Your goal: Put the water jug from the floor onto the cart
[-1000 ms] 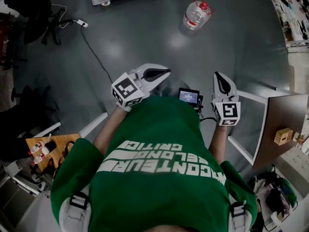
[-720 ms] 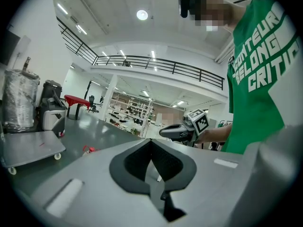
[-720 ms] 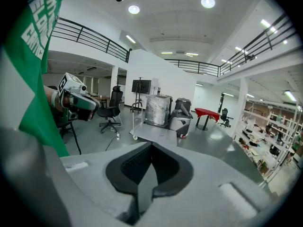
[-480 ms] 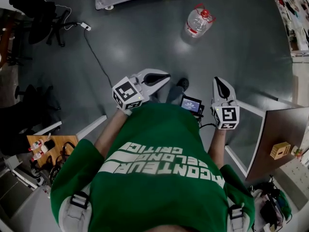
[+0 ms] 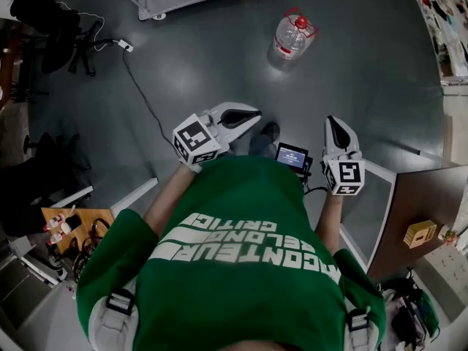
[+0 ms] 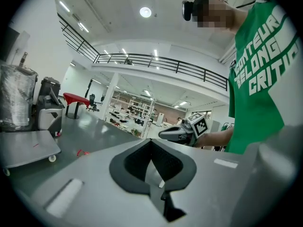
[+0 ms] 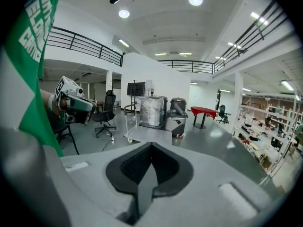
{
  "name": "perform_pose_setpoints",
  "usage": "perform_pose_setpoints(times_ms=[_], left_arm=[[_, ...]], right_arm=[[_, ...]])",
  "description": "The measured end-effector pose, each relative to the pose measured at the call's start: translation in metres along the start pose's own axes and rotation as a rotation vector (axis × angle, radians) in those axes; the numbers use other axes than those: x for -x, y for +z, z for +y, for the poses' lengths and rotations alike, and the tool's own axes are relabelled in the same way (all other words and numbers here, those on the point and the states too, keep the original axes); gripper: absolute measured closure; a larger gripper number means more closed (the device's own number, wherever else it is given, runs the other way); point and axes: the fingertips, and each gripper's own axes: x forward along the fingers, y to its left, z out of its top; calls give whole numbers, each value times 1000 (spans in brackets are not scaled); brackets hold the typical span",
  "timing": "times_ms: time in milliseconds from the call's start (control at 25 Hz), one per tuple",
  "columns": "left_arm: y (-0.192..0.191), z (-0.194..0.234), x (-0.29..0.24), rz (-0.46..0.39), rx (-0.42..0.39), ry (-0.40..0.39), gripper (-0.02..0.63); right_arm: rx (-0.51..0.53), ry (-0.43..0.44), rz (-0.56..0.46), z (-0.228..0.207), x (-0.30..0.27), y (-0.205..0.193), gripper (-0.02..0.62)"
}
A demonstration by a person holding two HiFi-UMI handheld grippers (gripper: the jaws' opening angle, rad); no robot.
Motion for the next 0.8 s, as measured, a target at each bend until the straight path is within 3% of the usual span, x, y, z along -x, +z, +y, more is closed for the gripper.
perform_pose_setpoints(times_ms=[800], left_arm=[[13,30,-86,38,9,40,597]], right_arm=[[12,51,14,-85,-27,-11,603]])
